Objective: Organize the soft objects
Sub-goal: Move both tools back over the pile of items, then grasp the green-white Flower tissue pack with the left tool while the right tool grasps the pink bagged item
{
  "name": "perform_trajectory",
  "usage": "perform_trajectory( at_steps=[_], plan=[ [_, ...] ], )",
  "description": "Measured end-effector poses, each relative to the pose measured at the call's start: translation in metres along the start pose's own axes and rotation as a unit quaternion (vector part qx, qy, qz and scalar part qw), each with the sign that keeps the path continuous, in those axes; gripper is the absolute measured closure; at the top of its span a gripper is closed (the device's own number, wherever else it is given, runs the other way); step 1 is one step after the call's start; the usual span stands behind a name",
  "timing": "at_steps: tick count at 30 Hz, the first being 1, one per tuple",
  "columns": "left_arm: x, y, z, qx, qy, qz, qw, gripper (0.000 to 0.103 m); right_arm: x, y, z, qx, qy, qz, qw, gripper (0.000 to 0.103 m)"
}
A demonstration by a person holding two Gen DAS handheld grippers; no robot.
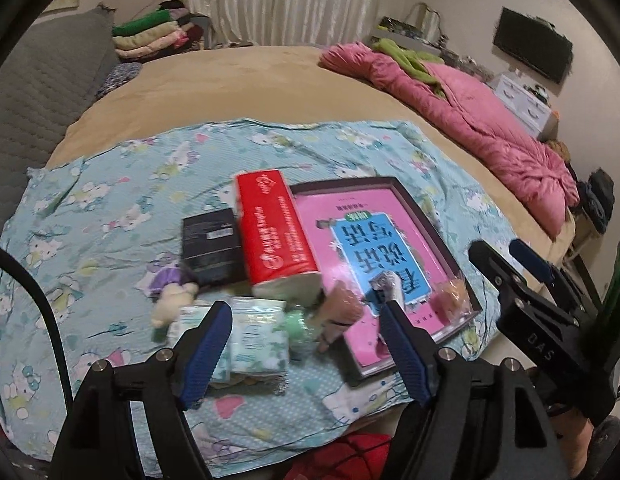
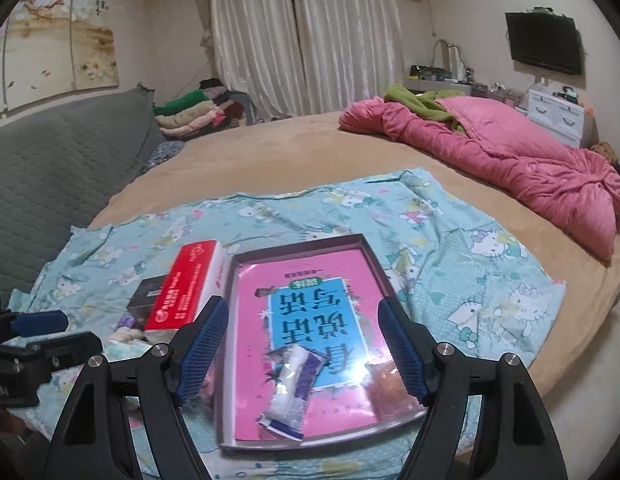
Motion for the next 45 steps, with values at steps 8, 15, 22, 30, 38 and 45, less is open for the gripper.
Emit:
perform_trajectory(
  at_steps=[8,15,22,30,38,45],
  plan=[
    [0.018,0.046,0.011,0.041,-0.008,-0.026,0.9988,0.027,0.006,0.021,0.007,0.023,0.006,-0.01,1.0,0.024],
    [0.028,0.081,0.025,0.074,-0.012,-0.039,0.9965,0.027,0.009,0.037,0.015,0.038,0.015,-0.02,0.999,0.024],
    [0.03,0.116,0.052,0.107,-0.003,-0.053,0.9929,0.027,0.009,0.054,0.03,0.058,0.029,-0.034,0.997,0.024],
    [0.016,0.142,0.087,0.126,0.021,-0.059,0.9901,0.027,-0.004,0.059,0.055,0.065,0.061,-0.036,0.995,0.024],
    [-0.013,0.125,0.097,0.099,0.045,-0.05,0.9928,0.027,-0.019,0.057,0.076,0.071,0.089,-0.033,0.993,0.024],
    [-0.046,0.103,0.101,0.065,0.065,-0.038,0.9951,0.027,-0.039,0.045,0.093,0.065,0.115,-0.022,0.991,0.024]
  ],
)
Point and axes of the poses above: each gripper's, at about its wrist camera, not at the fingertips, and x roughly against the way its jaws point, y to its left, z to its underside, the point moved 7 cm from there along -x, roughly the way its jaws point, and after that the axes turned 14 degrees about -x, right-handed, at the moved point
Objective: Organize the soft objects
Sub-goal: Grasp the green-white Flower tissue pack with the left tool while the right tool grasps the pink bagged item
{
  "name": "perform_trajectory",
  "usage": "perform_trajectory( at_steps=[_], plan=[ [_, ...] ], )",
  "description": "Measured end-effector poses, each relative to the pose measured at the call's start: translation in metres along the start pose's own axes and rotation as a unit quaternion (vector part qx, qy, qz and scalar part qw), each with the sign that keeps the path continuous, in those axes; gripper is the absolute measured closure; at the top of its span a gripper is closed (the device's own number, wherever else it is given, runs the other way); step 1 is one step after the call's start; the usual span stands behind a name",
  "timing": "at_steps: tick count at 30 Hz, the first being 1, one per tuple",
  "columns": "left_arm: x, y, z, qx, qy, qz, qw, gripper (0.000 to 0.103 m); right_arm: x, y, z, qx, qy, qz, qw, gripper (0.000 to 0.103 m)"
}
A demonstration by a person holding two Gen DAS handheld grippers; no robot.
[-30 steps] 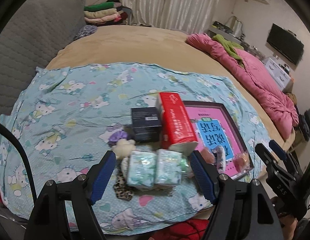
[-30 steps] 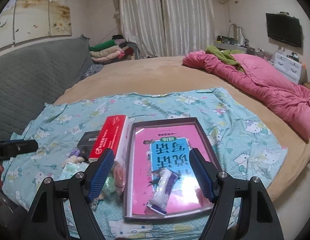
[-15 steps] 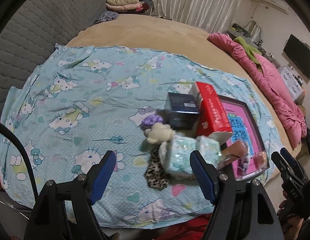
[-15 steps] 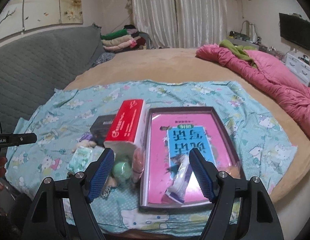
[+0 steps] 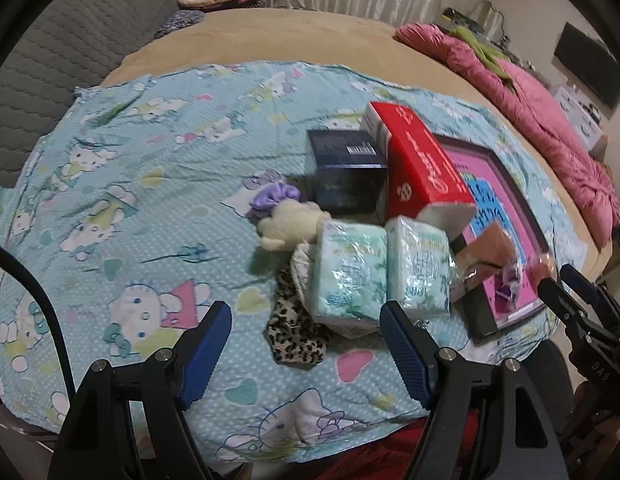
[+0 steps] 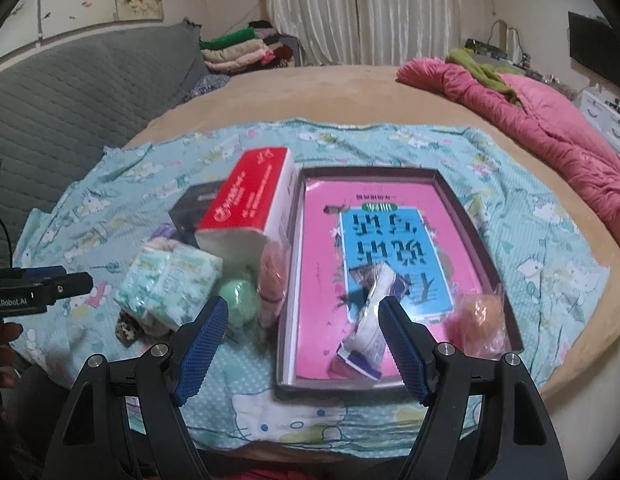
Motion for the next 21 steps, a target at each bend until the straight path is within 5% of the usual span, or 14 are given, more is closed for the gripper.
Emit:
perform_trajectory(
  at_steps=[21],
  plan=[
    [-0.061,-0.021,-0.014,-0.053,0.036,-0.009,0.9979,0.027,-0.044,0.003,0.007,0.01,0.026,0.002,1.0,0.024]
  ],
)
Point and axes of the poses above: each gripper's, at about its wrist camera, not at the fingertips, and x roughly against the way its jaws point, y to its left, z to its underside, the point moved 7 cm from there along -x, roughly the way its jaws point, and after that the axes turned 14 degrees about -x, right-handed, at the moved point
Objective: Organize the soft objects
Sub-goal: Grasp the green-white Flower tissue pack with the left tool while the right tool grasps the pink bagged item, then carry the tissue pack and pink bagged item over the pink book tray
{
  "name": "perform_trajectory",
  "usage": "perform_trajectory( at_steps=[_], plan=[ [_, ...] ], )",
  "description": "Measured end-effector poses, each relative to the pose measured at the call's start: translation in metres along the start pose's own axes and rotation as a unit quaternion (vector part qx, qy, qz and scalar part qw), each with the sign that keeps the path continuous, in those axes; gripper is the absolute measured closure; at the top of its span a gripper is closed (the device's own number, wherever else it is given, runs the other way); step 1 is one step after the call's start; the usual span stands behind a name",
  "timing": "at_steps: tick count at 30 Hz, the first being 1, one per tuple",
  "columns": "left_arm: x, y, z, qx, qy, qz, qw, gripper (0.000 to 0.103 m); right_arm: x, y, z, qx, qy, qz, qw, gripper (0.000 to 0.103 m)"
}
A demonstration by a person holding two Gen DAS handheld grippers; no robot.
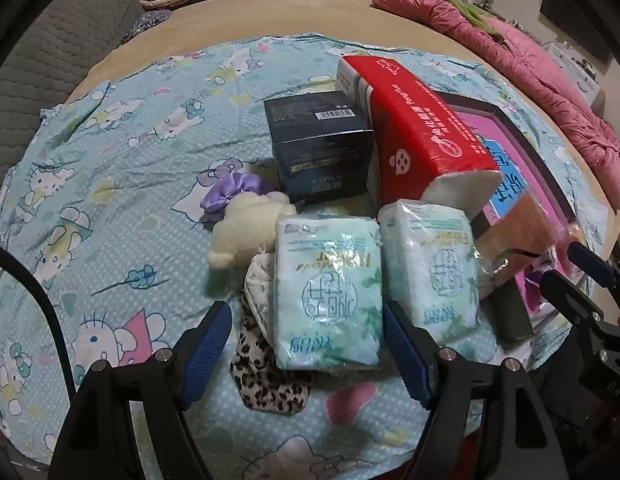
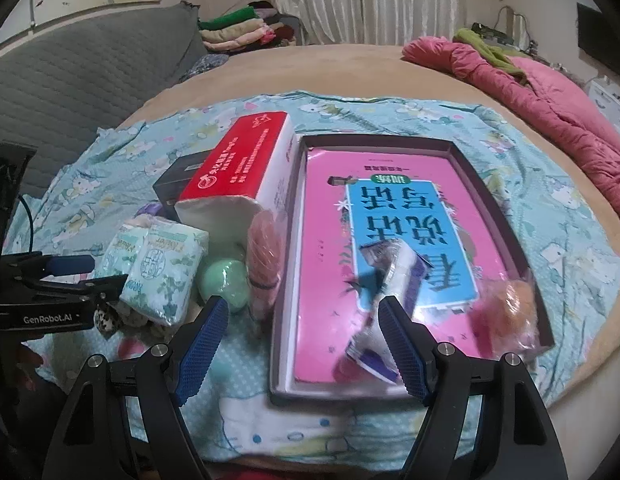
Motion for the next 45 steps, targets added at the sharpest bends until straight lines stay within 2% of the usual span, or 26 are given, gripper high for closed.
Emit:
perform_trajectory(
  at_steps=[8,13,14,16,17,21,25,30,45],
  plan=[
    [-0.004,0.009,0.002,0.016,-0.003,0.011,0.9998,0.027,-0.021,0.018,-0.005,0.013,-0.002,-0.018,1.0,0.026],
    [-0.001,0.009,0.0,0.019,-0.008,0.019,0.9996,0.029,-0.028,0.027,-0.007,0.03,-0.008,-0.03,0.999,0.057],
    [-0.001,0.008,-0.001,0.017,-0.009,0.02,0.9996,0.029,-0.029,0.028,-0.007,0.033,-0.009,-0.029,0.999,0.06],
    [-0.001,0.004,-0.004,0.01,-0.012,0.018,0.9997,0.034,-0.03,0.03,-0.006,0.034,-0.008,-0.043,0.998,0.079],
    [-0.002,0.003,-0.005,0.006,-0.011,0.018,0.9998,0.036,-0.03,0.029,-0.006,0.035,-0.009,-0.046,0.998,0.082],
    [-0.009,0.0,-0.009,0.005,-0.004,0.022,0.9997,0.053,-0.029,0.026,-0.007,0.032,-0.014,-0.054,0.998,0.084],
    [-0.007,0.002,-0.009,0.011,-0.012,0.023,0.9996,0.059,-0.025,0.023,-0.008,0.025,-0.02,-0.066,0.997,0.085],
    [0.005,0.014,-0.008,0.046,-0.036,0.051,0.997,0.061,-0.015,0.02,-0.012,0.015,-0.032,-0.079,0.996,0.086],
    [0.053,0.026,-0.011,0.062,-0.082,0.043,0.9938,0.061,0.015,0.017,-0.023,0.002,-0.068,-0.101,0.992,0.086]
  ],
)
Point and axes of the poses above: each gripper's, at about its wrist camera, not at the fingertips, and x roughly against the way its jaws point, y to its left, z to its underside, the point moved 7 cm from there along -x, roughly the way its jaws point, and after that the axes turned 14 degrees about -x, right-handed, at the moved point
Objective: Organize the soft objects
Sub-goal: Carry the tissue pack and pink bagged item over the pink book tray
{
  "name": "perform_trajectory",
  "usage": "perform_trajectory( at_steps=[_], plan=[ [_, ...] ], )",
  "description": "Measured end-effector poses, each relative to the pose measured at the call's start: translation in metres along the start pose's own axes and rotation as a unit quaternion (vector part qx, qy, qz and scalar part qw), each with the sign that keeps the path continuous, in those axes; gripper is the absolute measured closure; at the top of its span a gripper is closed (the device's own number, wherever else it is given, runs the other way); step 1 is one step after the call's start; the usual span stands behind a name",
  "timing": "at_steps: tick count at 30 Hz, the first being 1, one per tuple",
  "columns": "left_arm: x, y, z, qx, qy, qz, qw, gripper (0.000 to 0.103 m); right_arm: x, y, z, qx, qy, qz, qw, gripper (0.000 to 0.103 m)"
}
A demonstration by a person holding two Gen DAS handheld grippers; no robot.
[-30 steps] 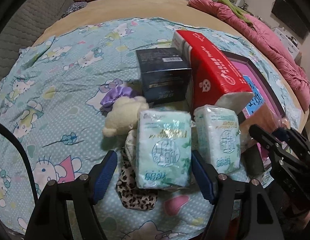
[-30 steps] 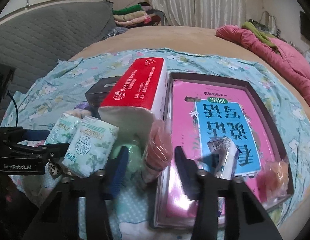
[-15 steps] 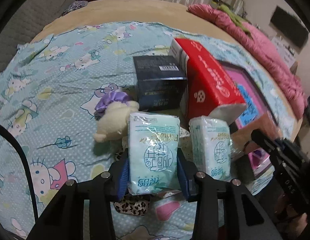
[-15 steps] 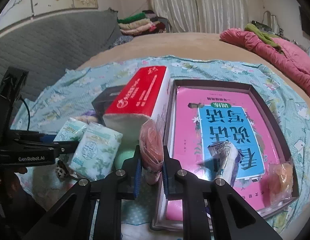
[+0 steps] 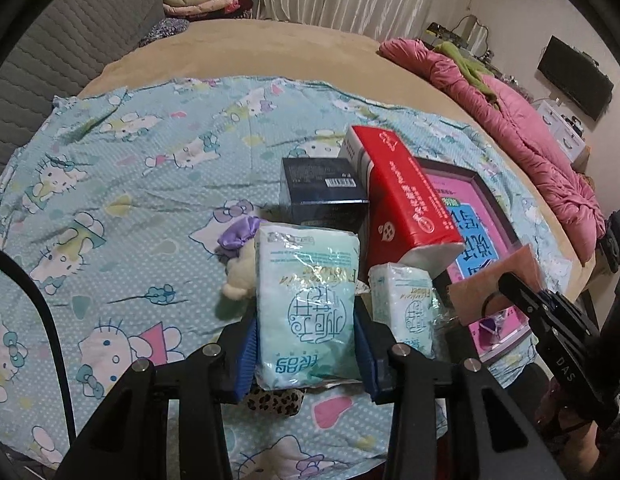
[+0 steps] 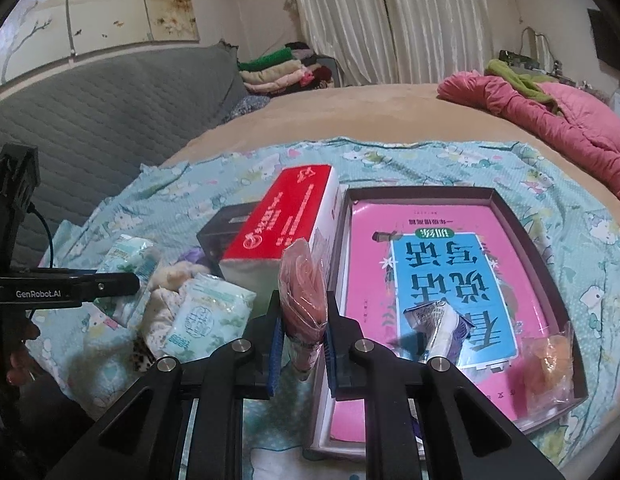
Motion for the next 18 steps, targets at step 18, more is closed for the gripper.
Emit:
perform_trajectory(
  at_steps=[18],
  plan=[
    [0.046,-0.018,-0.022,-0.012,-0.041,0.0,0.9991,0.061,0.045,-0.011,-0.023,-0.028,-0.049,-0.009,0.998,0.086]
  ],
)
Point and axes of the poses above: each gripper's, at about its wrist camera, not at the fingertips, and x roughly against the way its jaws point, y to its left, z to its underside, the point moved 7 cm from there along -x, roughly the way its jaws point, and after that the axes turned 14 degrees about -x, right-handed, at the moved point
